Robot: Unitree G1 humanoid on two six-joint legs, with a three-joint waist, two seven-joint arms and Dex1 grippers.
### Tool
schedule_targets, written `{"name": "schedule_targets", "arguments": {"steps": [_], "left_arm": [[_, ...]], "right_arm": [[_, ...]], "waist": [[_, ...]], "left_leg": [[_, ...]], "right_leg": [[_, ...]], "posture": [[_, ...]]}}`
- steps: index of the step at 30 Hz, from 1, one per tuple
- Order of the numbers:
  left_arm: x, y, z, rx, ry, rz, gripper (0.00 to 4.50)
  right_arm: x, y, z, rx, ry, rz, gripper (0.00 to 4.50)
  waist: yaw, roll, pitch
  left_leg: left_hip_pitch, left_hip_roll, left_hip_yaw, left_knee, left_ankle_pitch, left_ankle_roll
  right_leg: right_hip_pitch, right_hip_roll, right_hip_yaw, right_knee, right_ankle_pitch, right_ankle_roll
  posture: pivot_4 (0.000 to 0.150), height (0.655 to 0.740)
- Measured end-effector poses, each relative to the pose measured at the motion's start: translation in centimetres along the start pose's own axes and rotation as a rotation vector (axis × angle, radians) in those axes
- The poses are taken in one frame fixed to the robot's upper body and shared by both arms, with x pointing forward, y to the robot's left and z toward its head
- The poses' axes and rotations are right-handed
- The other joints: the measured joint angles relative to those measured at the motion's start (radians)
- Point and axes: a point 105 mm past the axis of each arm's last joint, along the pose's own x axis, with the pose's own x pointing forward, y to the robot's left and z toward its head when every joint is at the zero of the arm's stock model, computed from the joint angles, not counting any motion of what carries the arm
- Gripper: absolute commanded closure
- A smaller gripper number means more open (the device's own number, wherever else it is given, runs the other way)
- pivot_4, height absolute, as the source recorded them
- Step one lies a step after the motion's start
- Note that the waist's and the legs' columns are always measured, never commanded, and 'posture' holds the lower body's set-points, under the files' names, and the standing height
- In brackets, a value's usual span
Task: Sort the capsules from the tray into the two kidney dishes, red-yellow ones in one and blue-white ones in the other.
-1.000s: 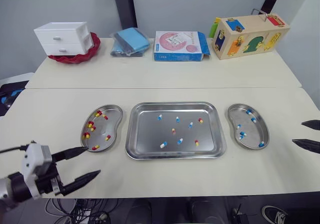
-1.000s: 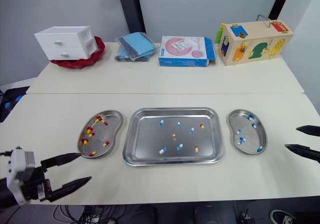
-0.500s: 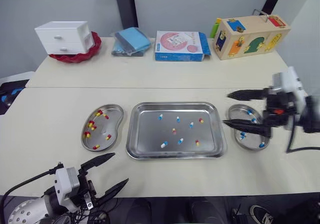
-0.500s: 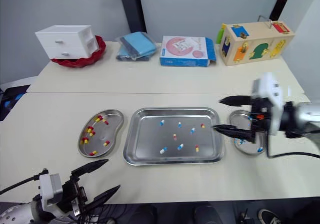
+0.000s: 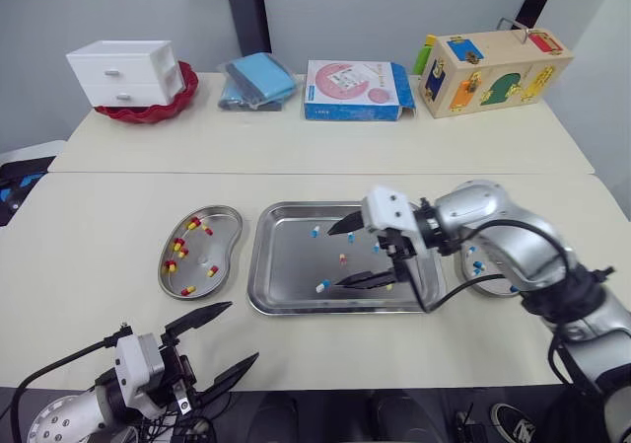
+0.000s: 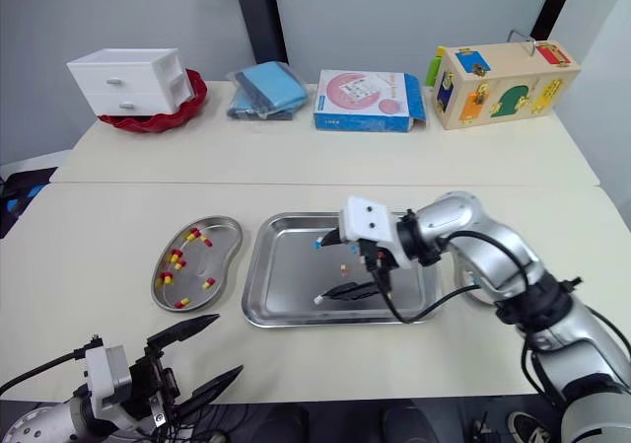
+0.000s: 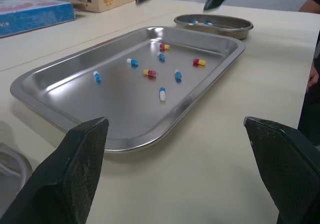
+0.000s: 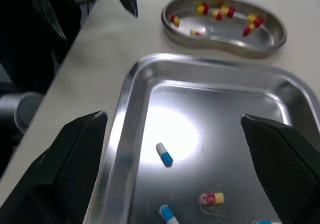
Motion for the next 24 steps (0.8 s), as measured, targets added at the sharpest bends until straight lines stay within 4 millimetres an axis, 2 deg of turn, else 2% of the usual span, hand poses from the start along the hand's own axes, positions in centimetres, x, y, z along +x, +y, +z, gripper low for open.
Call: {"name": "schedule_targets", "arguments": {"steps": [2, 5, 7, 10, 15, 24], "left_arm": [[0.0, 0.0, 0.1, 0.011, -0.005, -0.001, 0.01], [0.2, -0.2, 0.1, 0.020, -0.017, -0.012, 0.00], [0.1, -0.2, -0.1, 0.022, -0.016, -0.007, 0.00], [-0.1, 0.0, -0.3, 0.024, -0.009, -0.002, 0.00], [-0.1, -0.1, -0.2, 0.035, -0.009, -0.005, 0.00], [-0.1, 0.0, -0.3, 0.036, -0.001, -0.001, 0.00]], "right_arm": [[1.1, -0.2, -0.7, -0.021, 0.031, 0.021, 0.00], [1.9, -0.6, -1.2, -0.061, 0.060, 0.035, 0.58], [2.0, -0.9, -1.4, -0.079, 0.073, 0.037, 1.24], [2.5, -1.0, -1.6, -0.093, 0.077, 0.044, 1.24], [2.9, -1.0, -1.7, -0.122, 0.091, 0.058, 2.35], [3.3, -0.6, -2.7, -0.136, 0.131, 0.091, 2.35]], "waist": [[0.001, 0.000, 0.000], [0.000, 0.000, 0.000], [0.000, 0.000, 0.000], [-0.002, 0.000, 0.000], [-0.001, 0.000, 0.000], [-0.002, 0.000, 0.000]], "left_leg": [[-0.001, 0.000, 0.000, 0.000, 0.000, 0.000], [-0.001, 0.000, 0.000, 0.000, 0.000, 0.000], [-0.001, 0.000, 0.000, 0.000, 0.000, 0.000], [-0.001, 0.000, 0.000, 0.000, 0.000, 0.000], [-0.001, 0.000, 0.000, 0.000, 0.000, 0.000], [-0.001, 0.000, 0.000, 0.000, 0.000, 0.000]], "right_leg": [[-0.001, 0.000, 0.000, 0.000, 0.000, 0.000], [-0.001, 0.000, 0.000, 0.000, 0.000, 0.000], [-0.001, 0.000, 0.000, 0.000, 0.000, 0.000], [-0.001, 0.000, 0.000, 0.000, 0.000, 0.000], [-0.001, 0.000, 0.000, 0.000, 0.000, 0.000], [-0.001, 0.000, 0.000, 0.000, 0.000, 0.000]], "posture": [[0.150, 0.7400], [0.150, 0.7400], [0.150, 0.7400], [0.150, 0.7400], [0.150, 0.7400], [0.150, 0.7400]]}}
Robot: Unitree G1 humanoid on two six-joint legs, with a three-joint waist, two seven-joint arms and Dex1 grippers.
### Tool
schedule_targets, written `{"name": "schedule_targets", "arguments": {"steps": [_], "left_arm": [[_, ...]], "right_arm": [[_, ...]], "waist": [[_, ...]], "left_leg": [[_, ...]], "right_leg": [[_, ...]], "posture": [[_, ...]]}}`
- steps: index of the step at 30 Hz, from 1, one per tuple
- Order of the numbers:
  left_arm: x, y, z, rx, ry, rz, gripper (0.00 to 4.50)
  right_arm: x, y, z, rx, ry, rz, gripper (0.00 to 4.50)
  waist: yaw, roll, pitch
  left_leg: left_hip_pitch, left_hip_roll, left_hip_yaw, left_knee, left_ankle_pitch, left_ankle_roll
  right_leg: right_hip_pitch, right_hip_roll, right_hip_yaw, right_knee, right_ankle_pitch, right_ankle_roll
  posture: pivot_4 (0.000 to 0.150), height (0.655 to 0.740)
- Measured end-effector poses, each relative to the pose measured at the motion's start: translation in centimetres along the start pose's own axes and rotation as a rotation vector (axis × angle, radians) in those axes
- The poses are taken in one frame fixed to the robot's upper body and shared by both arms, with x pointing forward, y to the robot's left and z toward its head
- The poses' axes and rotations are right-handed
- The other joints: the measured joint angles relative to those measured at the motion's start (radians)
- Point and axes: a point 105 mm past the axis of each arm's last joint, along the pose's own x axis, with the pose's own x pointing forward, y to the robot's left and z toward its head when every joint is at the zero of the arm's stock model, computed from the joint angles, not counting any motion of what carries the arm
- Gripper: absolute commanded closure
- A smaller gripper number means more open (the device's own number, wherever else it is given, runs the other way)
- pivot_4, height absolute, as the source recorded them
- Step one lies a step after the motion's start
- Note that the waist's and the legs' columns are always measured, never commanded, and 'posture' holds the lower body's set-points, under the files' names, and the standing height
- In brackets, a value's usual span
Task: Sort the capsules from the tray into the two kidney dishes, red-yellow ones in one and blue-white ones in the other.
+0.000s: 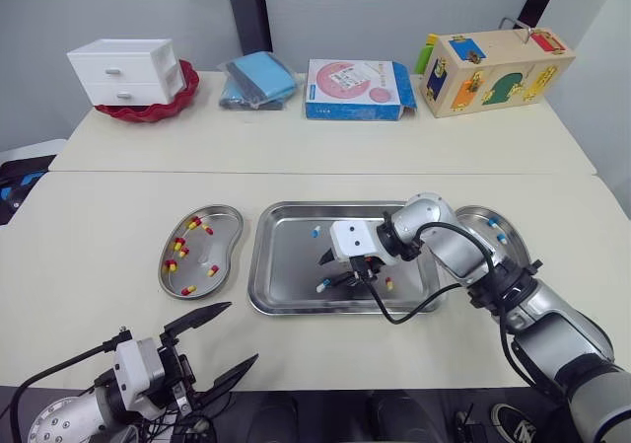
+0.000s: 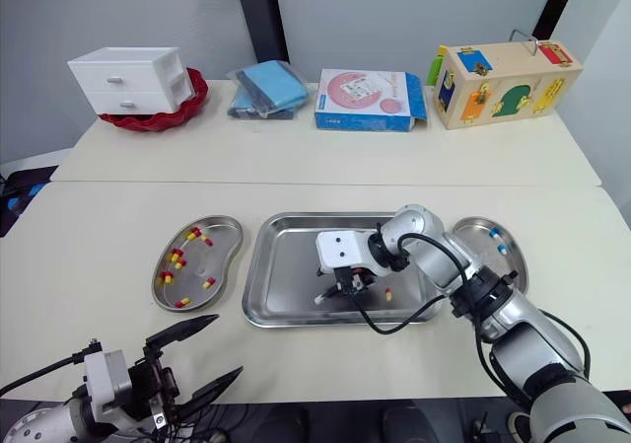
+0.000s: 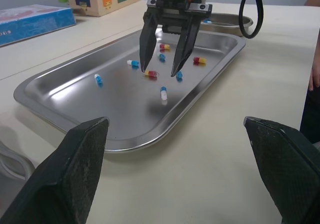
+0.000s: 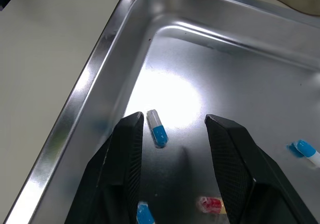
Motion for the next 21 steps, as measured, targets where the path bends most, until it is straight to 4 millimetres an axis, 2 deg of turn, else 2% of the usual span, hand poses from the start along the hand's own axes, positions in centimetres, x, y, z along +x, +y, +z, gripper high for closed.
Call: {"name": "schedule_targets", "arguments": {"steps": [20, 21], "left_arm": [[-0.5, -0.4, -0.2, -0.010, 0.029, -0.005, 0.00], [-0.5, -0.4, -0.2, -0.009, 0.030, -0.006, 0.00]], "right_arm": [[2.2, 0.4, -1.1, 0.003, 0.048, 0.046, 2.35], [2.2, 0.4, -1.1, 0.002, 0.048, 0.046, 2.56]], "waist": [[-0.002, 0.000, 0.000], [-0.002, 0.000, 0.000]], "left_leg": [[0.000, 0.000, 0.000, 0.000, 0.000, 0.000], [0.001, 0.000, 0.000, 0.000, 0.000, 0.000]], "right_leg": [[0.000, 0.000, 0.000, 0.000, 0.000, 0.000], [0.000, 0.000, 0.000, 0.000, 0.000, 0.000]], "posture": [[0.150, 0.7400], [0.150, 0.7400]]}}
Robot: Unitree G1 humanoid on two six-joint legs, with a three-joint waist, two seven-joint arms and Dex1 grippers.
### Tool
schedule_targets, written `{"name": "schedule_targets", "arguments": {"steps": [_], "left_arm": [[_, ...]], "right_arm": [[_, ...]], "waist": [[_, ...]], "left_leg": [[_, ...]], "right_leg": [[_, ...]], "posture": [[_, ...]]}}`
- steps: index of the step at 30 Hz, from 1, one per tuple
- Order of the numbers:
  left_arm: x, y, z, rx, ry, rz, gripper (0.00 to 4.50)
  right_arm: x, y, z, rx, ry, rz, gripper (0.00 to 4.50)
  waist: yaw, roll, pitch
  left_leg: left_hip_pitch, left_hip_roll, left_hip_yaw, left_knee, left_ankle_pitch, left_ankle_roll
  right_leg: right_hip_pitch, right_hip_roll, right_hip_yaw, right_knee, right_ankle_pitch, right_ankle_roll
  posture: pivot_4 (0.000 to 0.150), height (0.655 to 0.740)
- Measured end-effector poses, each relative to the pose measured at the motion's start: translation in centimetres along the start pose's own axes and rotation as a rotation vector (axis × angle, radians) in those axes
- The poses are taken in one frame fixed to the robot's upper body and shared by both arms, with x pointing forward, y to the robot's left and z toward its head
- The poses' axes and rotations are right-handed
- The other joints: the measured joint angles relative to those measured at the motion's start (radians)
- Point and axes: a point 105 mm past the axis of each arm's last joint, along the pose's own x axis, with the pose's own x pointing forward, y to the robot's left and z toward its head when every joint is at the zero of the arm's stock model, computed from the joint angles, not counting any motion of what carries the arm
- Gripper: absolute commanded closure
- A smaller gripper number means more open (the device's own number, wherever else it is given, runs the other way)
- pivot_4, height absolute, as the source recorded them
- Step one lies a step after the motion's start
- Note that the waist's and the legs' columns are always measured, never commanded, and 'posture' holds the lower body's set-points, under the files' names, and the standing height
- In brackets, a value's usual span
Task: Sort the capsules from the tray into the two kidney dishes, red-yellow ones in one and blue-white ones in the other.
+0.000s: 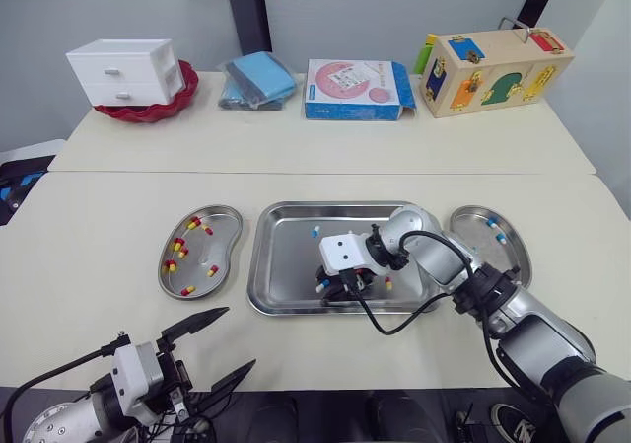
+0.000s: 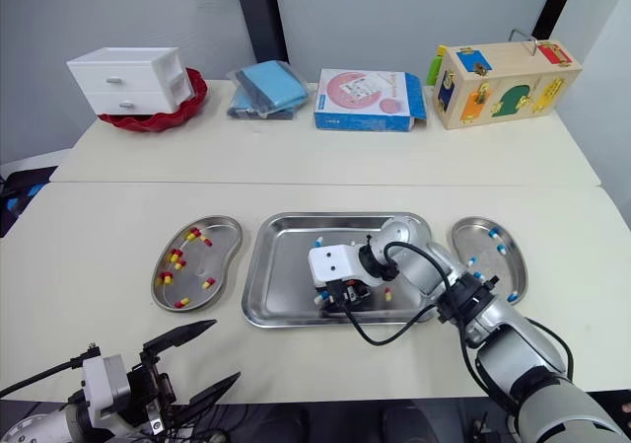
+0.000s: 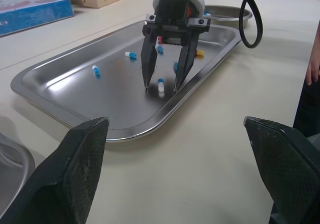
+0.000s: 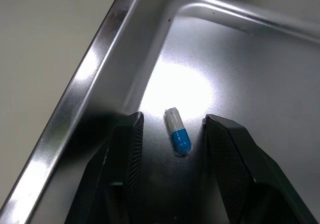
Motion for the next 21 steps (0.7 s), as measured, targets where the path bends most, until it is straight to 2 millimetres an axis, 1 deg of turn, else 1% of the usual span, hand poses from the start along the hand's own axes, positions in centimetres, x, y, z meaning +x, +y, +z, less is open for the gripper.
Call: {"name": "schedule_targets", "arguments": {"steps": [2, 8, 16, 18, 21], "left_arm": [[0.0, 0.0, 0.0, 0.001, 0.001, -0.001, 0.00], [0.0, 0.1, 0.0, 0.003, 0.000, -0.002, 0.00], [0.0, 0.5, -0.1, 0.018, -0.004, 0.001, 0.00], [0.0, 0.3, -0.2, 0.020, -0.004, -0.010, 0.00], [0.2, -0.2, -0.1, 0.033, -0.017, -0.054, 0.00]], "right_arm": [[0.0, 0.0, 0.0, -0.003, 0.002, -0.002, 2.92], [-0.1, -0.1, 0.0, -0.003, 0.001, -0.009, 4.45], [-0.2, -0.1, 0.3, 0.029, -0.036, -0.022, 4.48], [-0.6, 0.2, 0.8, 0.060, -0.090, -0.039, 4.48], [-3.1, 0.5, 2.1, 0.093, -0.179, -0.103, 4.48]], "waist": [[0.000, 0.000, 0.000], [0.000, 0.000, 0.000], [0.000, 0.000, 0.000], [0.002, 0.000, 0.000], [0.007, 0.001, 0.000]], "left_leg": [[0.000, 0.000, 0.000, 0.000, 0.000, 0.000], [0.000, 0.000, 0.000, 0.000, 0.000, 0.000], [-0.001, 0.000, 0.000, 0.000, 0.000, 0.000], [-0.002, 0.000, 0.000, -0.001, 0.000, 0.000], [-0.008, 0.000, -0.002, 0.000, 0.000, 0.000]], "right_leg": [[0.000, 0.000, 0.000, 0.000, 0.000, 0.000], [0.000, 0.000, 0.000, 0.000, 0.000, 0.000], [0.000, 0.000, 0.000, 0.000, 0.000, 0.000], [-0.001, 0.000, 0.000, -0.001, 0.000, 0.000], [-0.006, 0.000, -0.001, 0.000, 0.000, 0.000]], "posture": [[0.150, 0.7400], [0.150, 0.7400], [0.150, 0.7400], [0.150, 0.7400], [0.150, 0.7400]]}}
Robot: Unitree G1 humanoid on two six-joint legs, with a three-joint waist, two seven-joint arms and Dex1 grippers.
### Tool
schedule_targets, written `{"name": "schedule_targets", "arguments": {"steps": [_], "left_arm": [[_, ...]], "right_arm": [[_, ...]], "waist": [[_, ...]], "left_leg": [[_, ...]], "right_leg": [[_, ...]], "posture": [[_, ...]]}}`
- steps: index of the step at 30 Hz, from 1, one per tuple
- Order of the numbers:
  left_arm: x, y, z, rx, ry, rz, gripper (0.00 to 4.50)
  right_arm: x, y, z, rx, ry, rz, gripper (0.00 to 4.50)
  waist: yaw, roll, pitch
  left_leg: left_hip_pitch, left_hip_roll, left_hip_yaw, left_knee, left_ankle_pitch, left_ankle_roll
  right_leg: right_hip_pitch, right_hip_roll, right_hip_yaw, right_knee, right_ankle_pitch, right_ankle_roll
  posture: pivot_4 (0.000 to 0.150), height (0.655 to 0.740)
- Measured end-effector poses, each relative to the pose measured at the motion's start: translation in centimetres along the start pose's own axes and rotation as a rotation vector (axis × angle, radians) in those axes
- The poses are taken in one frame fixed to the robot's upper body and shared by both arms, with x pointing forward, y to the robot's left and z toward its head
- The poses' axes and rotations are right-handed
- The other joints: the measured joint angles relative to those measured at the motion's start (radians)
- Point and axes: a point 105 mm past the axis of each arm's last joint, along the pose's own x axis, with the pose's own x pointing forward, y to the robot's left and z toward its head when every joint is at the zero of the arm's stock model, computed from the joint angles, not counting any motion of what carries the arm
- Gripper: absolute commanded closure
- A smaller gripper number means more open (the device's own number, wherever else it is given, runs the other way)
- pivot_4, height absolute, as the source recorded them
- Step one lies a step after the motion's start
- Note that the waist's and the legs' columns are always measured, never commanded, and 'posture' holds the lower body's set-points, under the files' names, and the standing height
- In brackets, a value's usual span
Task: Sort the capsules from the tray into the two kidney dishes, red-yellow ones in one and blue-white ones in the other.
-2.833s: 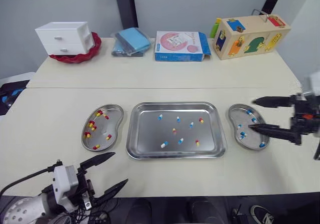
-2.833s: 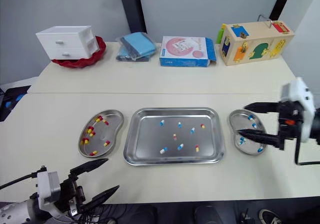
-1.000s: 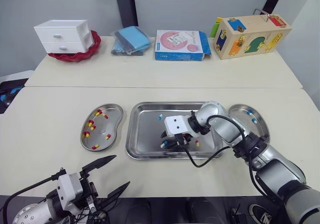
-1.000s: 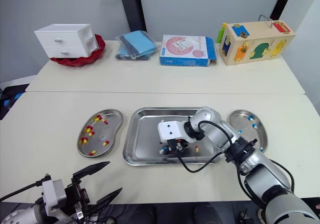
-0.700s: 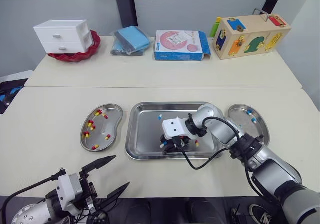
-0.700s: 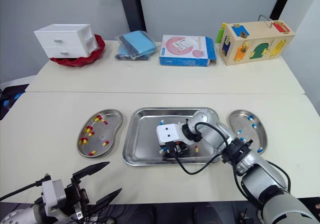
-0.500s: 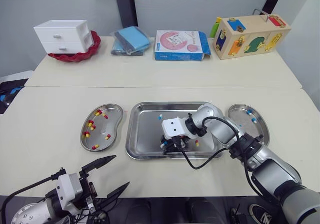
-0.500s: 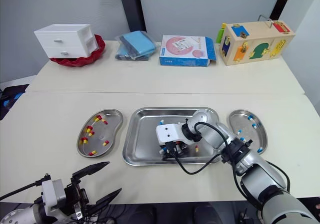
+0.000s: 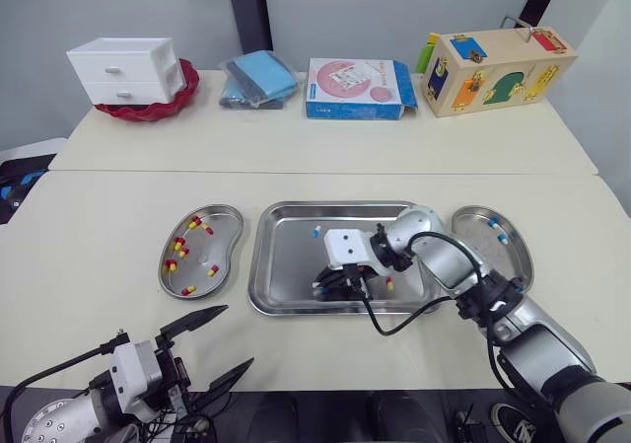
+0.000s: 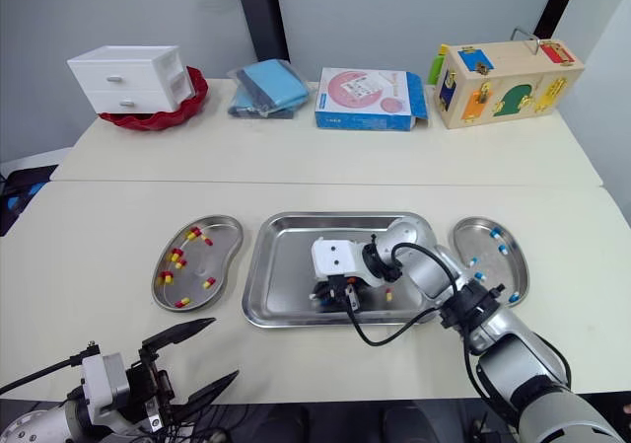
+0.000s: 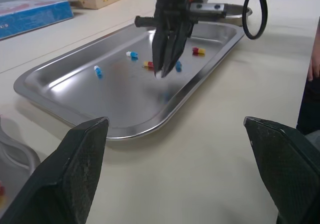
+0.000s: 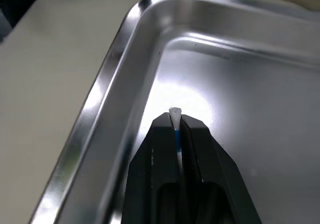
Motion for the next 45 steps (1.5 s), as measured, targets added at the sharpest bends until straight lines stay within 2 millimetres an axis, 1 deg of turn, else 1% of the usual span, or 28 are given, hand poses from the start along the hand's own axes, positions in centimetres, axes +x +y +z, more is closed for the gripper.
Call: {"name": "schedule_targets", "arguments": {"steps": [3, 6, 8, 10, 12, 16, 19, 21, 25, 30, 33, 34, 36, 37, 39, 45], "left_arm": [[0.4, -0.4, 0.1, 0.009, -0.011, -0.054, 0.00], [1.2, -0.4, 0.4, 0.027, -0.041, -0.106, 0.00], [1.6, -0.3, 0.6, 0.034, -0.064, -0.133, 0.00], [1.9, -0.4, 0.8, 0.040, -0.075, -0.180, 0.00], [1.9, -0.4, 0.7, 0.039, -0.076, -0.216, 0.00], [2.2, -0.3, 0.5, 0.039, -0.088, -0.270, 0.00], [2.2, 0.0, 0.3, 0.033, -0.093, -0.277, 0.00], [2.3, 0.2, 0.2, 0.032, -0.095, -0.279, 0.00], [2.3, 0.3, 0.1, 0.026, -0.101, -0.275, 0.00], [2.0, 0.1, -0.1, 0.008, -0.096, -0.271, 0.00], [2.0, 0.1, -0.1, 0.008, -0.097, -0.270, 0.00], [2.0, 0.1, -0.1, 0.008, -0.096, -0.270, 0.00], [2.0, 0.1, -0.1, 0.008, -0.096, -0.269, 0.00], [2.0, 0.1, -0.2, 0.008, -0.096, -0.269, 0.00], [2.0, 0.1, -0.2, 0.008, -0.096, -0.265, 0.00], [1.9, 0.3, -0.2, 0.009, -0.092, -0.251, 0.00]], "right_arm": [[-3.4, 1.0, 0.8, 0.047, -0.042, -0.075, 4.48], [-6.6, 2.6, 0.4, 0.145, -0.062, -0.176, 4.48], [-8.3, 3.4, -0.4, 0.204, -0.041, -0.238, 4.48], [-10.6, 4.5, -2.1, 0.288, 0.018, -0.318, 4.48], [-13.1, 5.1, -3.6, 0.366, 0.070, -0.417, 4.48], [-17.1, 6.1, -5.0, 0.454, 0.098, -0.592, 4.48], [-19.6, 6.7, -5.9, 0.501, 0.126, -0.708, 4.48], [-20.5, 7.3, -6.9, 0.538, 0.146, -0.757, 4.48], [-21.6, 8.5, -9.1, 0.607, 0.198, -0.827, 4.48], [-22.4, 8.5, -10.6, 0.623, 0.234, -0.901, 4.48], [-22.2, 8.7, -11.4, 0.633, 0.258, -0.899, 4.48], [-22.2, 8.8, -11.7, 0.641, 0.260, -0.895, 3.91], [-22.1, 8.8, -11.7, 0.642, 0.260, -0.893, 3.49], [-22.2, 8.8, -11.7, 0.639, 0.263, -0.892, 3.15], [-22.3, 8.8, -11.6, 0.635, 0.267, -0.889, 2.72], [-22.1, 8.7, -11.3, 0.636, 0.244, -0.872, 1.06]], "waist": [[0.007, 0.000, 0.000], [0.016, 0.000, 0.000], [0.018, 0.000, 0.000], [0.020, 0.000, 0.000], [0.019, 0.000, 0.000], [0.016, 0.000, 0.000], [0.014, 0.000, 0.000], [0.015, 0.000, 0.000], [0.015, 0.000, 0.000], [0.007, 0.000, 0.000], [0.006, 0.000, 0.000], [0.006, 0.000, 0.000], [0.006, 0.000, 0.000], [0.006, 0.000, 0.000], [0.006, 0.000, 0.000], [0.006, 0.000, 0.000]], "left_leg": [[-0.003, 0.000, -0.001, 0.000, 0.000, 0.000], [-0.004, 0.000, -0.001, 0.000, 0.000, 0.000], [-0.004, -0.001, -0.001, 0.000, 0.000, 0.000], [-0.004, -0.001, 0.000, 0.000, 0.000, 0.000], [-0.004, -0.001, 0.000, 0.000, 0.000, 0.000], [-0.004, -0.001, 0.000, 0.000, 0.000, 0.000], [-0.003, -0.001, 0.001, 0.000, 0.000, 0.000], [-0.003, -0.001, 0.001, 0.000, 0.000, 0.000], [-0.003, -0.001, 0.001, 0.000, 0.000, 0.000], [-0.002, -0.001, 0.001, 0.000, 0.000, 0.000], [-0.003, -0.001, 0.001, 0.001, 0.000, 0.000], [-0.003, -0.001, 0.001, 0.001, 0.000, 0.000], [-0.002, -0.001, 0.001, 0.001, 0.000, 0.000], [-0.002, -0.001, 0.001, 0.001, 0.000, 0.000], [-0.002, -0.001, 0.001, 0.001, 0.000, 0.000], [-0.002, -0.001, 0.001, 0.001, 0.000, 0.000]], "right_leg": [[-0.002, 0.000, -0.001, -0.001, 0.000, 0.000], [-0.002, 0.000, -0.002, -0.001, 0.000, 0.000], [-0.002, 0.000, -0.001, -0.001, 0.000, 0.000], [-0.002, 0.000, -0.001, -0.002, 0.000, 0.000], [-0.002, 0.000, 0.000, -0.001, 0.000, 0.000], [-0.002, 0.000, 0.000, -0.001, 0.000, 0.000], [-0.001, 0.000, 0.001, -0.002, 0.000, 0.000], [-0.001, 0.000, 0.000, -0.001, 0.000, 0.000], [-0.001, 0.000, 0.001, -0.001, 0.000, 0.000], [-0.001, 0.000, 0.001, -0.001, 0.000, 0.000], [0.000, 0.000, 0.001, -0.001, 0.000, 0.000], [0.000, 0.000, 0.001, -0.001, 0.000, 0.000], [0.000, 0.000, 0.001, -0.001, 0.000, 0.000], [0.000, 0.000, 0.001, -0.001, 0.000, 0.000], [0.000, 0.000, 0.001, -0.001, 0.000, 0.000], [0.000, 0.000, 0.001, -0.001, 0.000, 0.000]], "posture": [[0.150, 0.7400], [0.150, 0.7400], [0.150, 0.7400], [0.150, 0.7400], [0.150, 0.7400], [0.150, 0.7400], [0.150, 0.7400], [0.150, 0.7400], [0.150, 0.7400], [0.150, 0.7400], [0.150, 0.7400], [0.150, 0.7400], [0.150, 0.7400], [0.150, 0.7400], [0.150, 0.7400], [0.150, 0.7400]]}}
